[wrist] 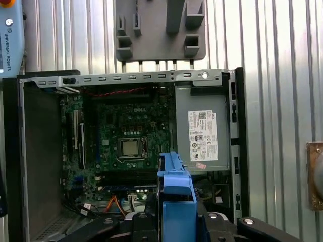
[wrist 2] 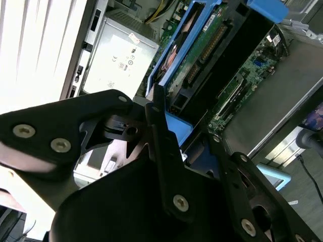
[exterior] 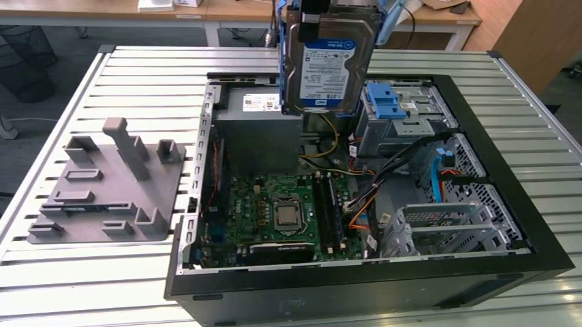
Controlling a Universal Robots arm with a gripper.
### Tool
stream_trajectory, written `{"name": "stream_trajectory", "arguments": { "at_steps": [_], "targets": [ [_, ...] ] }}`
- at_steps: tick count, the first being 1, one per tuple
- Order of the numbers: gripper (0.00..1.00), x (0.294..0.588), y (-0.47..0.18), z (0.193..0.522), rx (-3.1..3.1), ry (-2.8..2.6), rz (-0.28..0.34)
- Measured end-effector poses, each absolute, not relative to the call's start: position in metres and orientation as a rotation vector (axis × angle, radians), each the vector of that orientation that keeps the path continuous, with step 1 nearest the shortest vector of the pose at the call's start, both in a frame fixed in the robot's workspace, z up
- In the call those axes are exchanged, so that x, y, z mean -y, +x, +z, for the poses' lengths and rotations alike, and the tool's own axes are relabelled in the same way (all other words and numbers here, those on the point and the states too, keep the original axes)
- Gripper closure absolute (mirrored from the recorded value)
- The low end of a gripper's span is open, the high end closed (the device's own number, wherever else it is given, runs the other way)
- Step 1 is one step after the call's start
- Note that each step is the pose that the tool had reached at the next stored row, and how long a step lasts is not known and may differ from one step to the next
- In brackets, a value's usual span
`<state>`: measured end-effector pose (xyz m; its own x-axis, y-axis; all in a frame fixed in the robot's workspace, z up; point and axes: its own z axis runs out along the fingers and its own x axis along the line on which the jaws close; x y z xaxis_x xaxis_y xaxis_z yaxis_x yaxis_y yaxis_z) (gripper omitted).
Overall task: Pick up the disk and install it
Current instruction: 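Pick up the disk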
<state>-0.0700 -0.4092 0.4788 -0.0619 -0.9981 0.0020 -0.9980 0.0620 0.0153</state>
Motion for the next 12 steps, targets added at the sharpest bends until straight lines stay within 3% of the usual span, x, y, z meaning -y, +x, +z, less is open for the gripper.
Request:
{"name": "stream_trajectory", "arguments": {
  "at_steps": [12],
  "targets": [
    [0.64, 0.426, -0.070, 0.478, 2.289, 2.134, -0.015]
  ]
}}
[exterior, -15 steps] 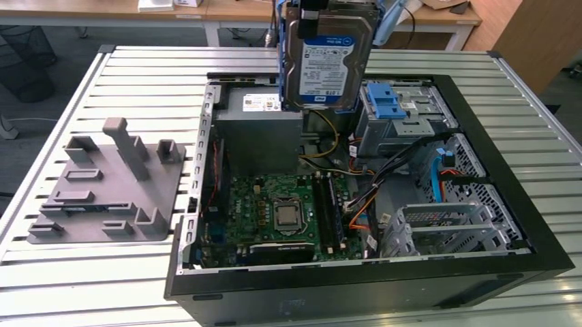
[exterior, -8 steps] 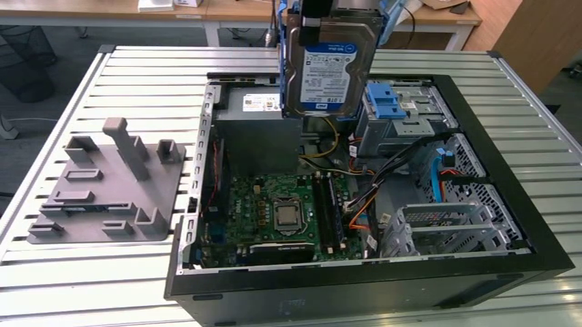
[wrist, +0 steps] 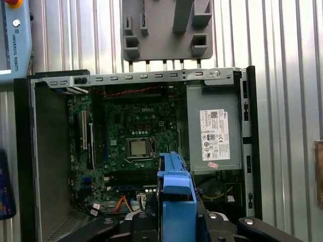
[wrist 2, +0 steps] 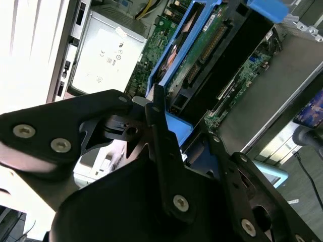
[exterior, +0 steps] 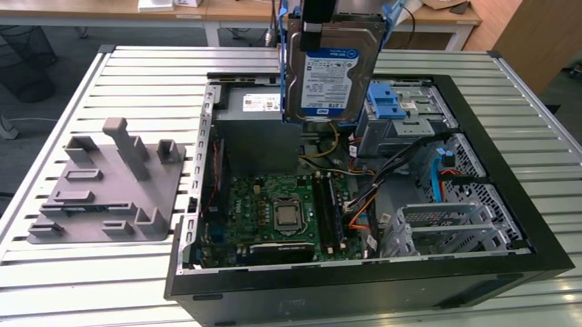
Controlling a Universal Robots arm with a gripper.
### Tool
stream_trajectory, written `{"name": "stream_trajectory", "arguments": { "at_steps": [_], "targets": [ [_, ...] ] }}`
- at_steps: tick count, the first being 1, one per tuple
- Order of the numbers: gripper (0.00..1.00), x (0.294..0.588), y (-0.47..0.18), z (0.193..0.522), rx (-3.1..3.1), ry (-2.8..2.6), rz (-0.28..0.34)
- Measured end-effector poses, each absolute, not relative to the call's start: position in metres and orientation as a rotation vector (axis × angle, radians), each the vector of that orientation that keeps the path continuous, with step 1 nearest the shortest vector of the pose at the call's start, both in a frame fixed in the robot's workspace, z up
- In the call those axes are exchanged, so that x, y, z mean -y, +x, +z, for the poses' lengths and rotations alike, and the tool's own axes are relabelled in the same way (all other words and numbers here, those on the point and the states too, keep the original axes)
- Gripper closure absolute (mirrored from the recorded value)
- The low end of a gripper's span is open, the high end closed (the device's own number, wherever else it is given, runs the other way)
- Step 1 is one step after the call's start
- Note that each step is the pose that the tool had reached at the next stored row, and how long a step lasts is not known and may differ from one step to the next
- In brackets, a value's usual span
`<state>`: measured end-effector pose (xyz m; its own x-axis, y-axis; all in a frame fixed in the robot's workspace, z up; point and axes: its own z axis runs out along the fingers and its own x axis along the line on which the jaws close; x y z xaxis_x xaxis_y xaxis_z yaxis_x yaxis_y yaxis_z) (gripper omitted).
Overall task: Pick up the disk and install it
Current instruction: 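Pick up the disk, then insert the disk into the insertion slot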
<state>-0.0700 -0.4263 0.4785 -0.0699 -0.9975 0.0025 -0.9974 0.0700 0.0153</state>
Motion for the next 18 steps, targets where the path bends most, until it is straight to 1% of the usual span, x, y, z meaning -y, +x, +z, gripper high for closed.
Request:
{"name": "stream_trajectory", "arguments": {
  "at_steps": [12, 18],
  "targets": [
    [0.64, 0.427, -0.070, 0.478, 2.287, 2.132, -0.011],
    [0.64, 0.437, -0.070, 0.478, 2.287, 2.133, -0.011]
  ]
}}
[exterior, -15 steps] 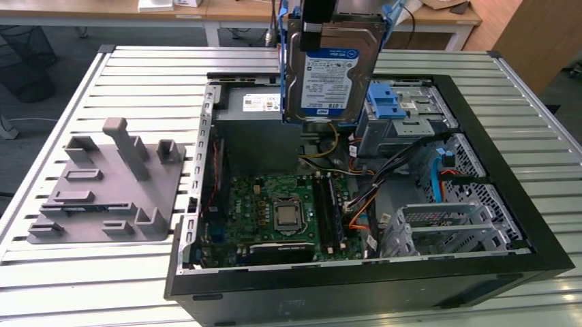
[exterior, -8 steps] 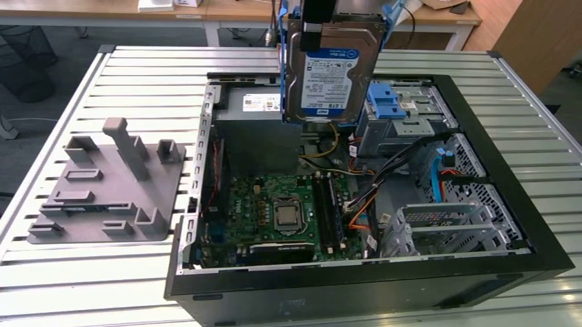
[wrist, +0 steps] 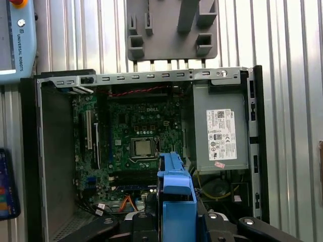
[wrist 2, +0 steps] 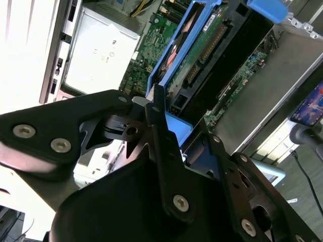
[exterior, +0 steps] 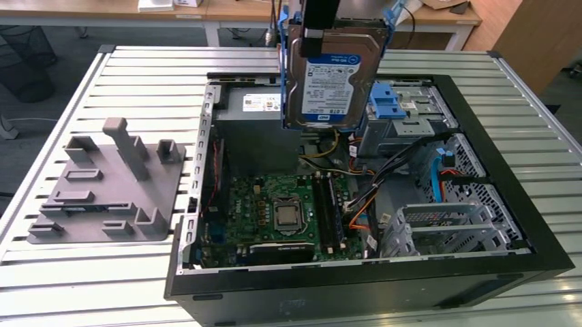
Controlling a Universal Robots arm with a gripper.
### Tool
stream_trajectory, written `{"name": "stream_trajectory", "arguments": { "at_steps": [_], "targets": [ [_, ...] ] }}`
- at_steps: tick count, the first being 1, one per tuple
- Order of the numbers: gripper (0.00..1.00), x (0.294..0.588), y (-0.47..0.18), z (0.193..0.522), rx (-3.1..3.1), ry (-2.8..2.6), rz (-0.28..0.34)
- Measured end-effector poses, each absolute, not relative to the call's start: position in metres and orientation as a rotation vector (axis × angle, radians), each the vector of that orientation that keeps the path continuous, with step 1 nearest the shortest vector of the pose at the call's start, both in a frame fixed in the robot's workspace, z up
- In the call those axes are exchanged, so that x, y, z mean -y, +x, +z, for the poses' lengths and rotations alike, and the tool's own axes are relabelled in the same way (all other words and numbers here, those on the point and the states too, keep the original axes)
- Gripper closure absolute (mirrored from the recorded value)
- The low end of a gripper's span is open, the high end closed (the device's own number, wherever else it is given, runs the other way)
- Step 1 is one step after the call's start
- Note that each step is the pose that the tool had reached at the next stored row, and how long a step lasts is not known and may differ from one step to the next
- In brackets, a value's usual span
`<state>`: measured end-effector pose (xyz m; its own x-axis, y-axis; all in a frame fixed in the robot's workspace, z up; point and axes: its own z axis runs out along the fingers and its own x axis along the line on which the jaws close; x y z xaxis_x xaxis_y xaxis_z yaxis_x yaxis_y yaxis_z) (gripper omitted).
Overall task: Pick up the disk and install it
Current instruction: 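Insert the disk into the insertion slot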
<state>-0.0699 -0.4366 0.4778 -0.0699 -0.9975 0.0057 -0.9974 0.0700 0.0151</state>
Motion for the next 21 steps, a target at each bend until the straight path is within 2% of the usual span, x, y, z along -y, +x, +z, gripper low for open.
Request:
{"name": "stream_trajectory", "arguments": {
  "at_steps": [12, 21],
  "targets": [
    [0.64, 0.459, -0.070, 0.476, 2.285, 2.131, -0.007],
    [0.64, 0.489, -0.070, 0.475, 2.281, 2.126, 0.003]
  ]
}}
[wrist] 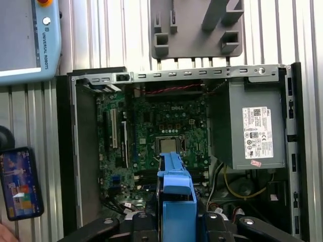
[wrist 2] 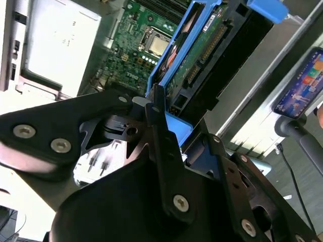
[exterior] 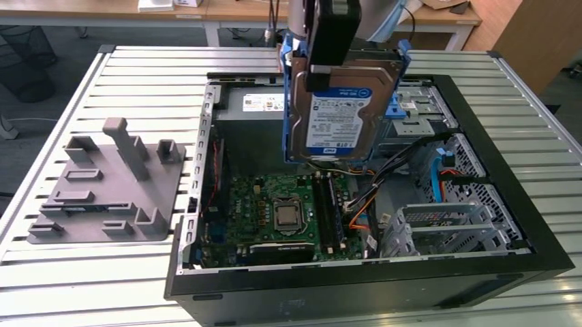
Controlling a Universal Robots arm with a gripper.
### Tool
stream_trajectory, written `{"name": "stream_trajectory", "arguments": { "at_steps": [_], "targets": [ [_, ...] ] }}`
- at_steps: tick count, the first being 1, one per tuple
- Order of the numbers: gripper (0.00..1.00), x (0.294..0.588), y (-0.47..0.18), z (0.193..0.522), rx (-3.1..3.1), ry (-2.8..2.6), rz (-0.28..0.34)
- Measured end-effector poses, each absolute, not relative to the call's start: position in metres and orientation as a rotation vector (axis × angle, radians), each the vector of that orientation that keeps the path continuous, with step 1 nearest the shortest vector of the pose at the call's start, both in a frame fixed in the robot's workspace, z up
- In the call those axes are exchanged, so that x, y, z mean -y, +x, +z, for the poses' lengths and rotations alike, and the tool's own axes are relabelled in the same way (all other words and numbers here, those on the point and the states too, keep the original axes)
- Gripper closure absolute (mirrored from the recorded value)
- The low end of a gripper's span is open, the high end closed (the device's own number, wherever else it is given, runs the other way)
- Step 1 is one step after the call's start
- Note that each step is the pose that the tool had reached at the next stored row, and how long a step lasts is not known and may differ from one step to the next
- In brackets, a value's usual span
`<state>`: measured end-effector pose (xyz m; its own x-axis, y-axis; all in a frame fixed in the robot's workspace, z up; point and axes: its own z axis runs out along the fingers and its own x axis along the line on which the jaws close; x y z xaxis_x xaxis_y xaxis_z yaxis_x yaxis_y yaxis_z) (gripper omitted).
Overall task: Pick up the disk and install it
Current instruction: 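Insert the disk into the insertion slot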
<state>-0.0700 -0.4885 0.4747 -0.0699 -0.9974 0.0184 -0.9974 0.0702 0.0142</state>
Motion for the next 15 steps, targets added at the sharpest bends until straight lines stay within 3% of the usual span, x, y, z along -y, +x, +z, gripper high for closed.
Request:
{"name": "stream_trajectory", "arguments": {
  "at_steps": [15],
  "targets": [
    [0.64, 0.499, -0.040, 0.474, 2.277, 2.122, -0.006]
  ]
}}
